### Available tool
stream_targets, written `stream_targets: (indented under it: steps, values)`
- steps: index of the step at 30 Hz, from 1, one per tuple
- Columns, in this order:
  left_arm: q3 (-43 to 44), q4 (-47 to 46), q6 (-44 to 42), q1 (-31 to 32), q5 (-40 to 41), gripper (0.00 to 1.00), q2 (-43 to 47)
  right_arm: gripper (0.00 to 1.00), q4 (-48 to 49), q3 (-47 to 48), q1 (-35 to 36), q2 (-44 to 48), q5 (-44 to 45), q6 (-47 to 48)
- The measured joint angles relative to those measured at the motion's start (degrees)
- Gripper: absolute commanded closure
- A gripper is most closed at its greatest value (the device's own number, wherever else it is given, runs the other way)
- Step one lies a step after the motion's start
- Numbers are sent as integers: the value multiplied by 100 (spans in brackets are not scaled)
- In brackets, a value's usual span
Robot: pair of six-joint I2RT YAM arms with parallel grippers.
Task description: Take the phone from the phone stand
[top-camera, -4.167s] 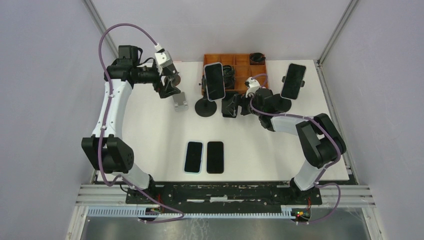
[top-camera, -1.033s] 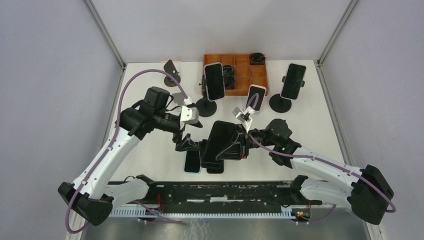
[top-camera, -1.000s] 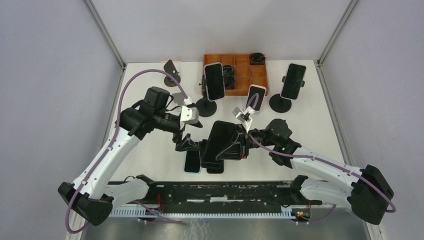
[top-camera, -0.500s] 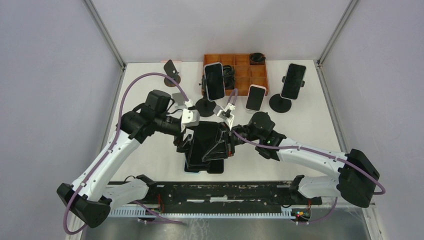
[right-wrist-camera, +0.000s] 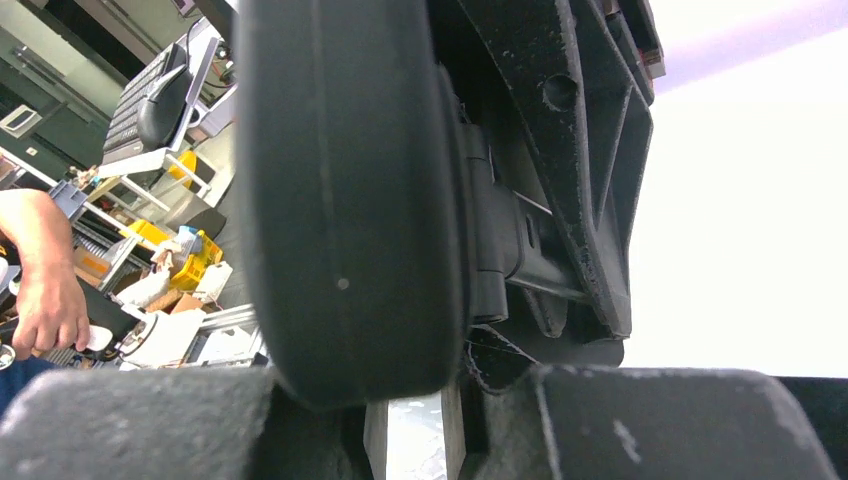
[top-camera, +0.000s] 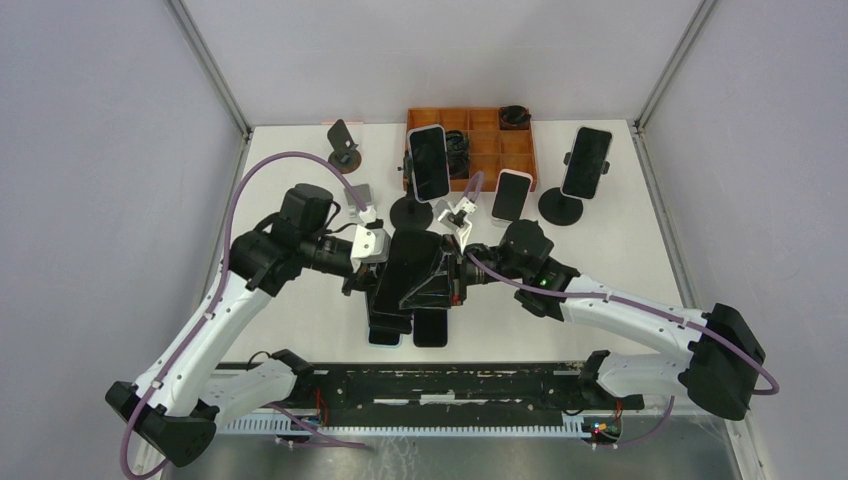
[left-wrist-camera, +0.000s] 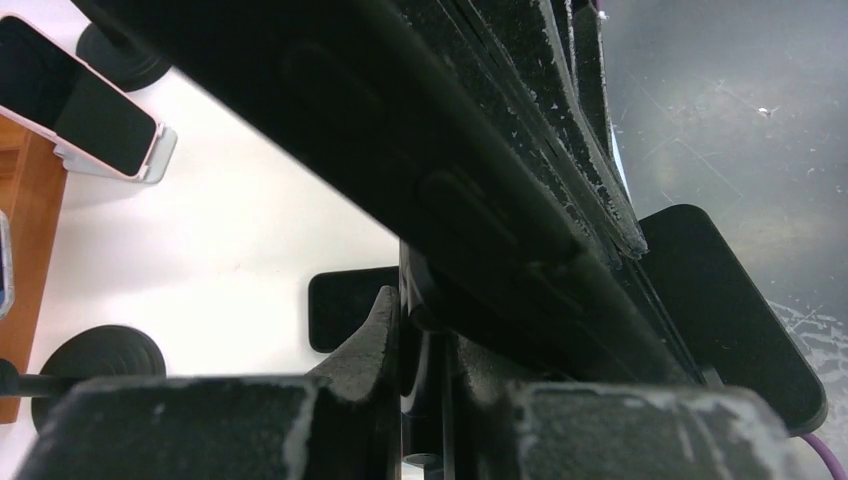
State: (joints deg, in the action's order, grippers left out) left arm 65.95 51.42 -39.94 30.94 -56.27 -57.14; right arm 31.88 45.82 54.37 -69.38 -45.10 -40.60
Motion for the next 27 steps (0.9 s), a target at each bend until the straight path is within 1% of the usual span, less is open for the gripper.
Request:
stream_targets:
  steps: [2, 4, 5, 8, 10, 11, 16, 19, 24, 27]
  values:
    - [2, -28, 0, -20, 2, 98, 22, 94, -232, 105, -4, 2, 42, 61]
    - [2, -68, 0, -44, -2, 98, 42, 89, -417, 192, -48, 9, 72, 105]
    - [2, -85, 0, -48, 0, 98, 48, 85, -437, 197, -66, 20, 85, 101]
    - [2, -140, 2, -48, 17, 98, 50, 57, -459, 197, -127, 33, 85, 48]
    - [2, -133, 11, -50, 96, 98, 50, 47, -503, 199, -168, 35, 184, 42]
    - [2, -111, 7, -48, 127, 98, 48, 44, -605, 221, -199, 33, 254, 74]
    - [7, 50, -74, -76, 337, 98, 48, 35, -1408, 553, -251, 35, 691, 356]
    - [9, 144, -175, -85, 387, 98, 48, 32, -1585, 669, -299, 55, 857, 448]
    - [11, 293, -234, -85, 409, 98, 46, 29, -1816, 850, -313, 90, 1123, 588]
    - [70, 404, -254, -85, 415, 98, 7, 30, -1947, 953, -313, 146, 1349, 717]
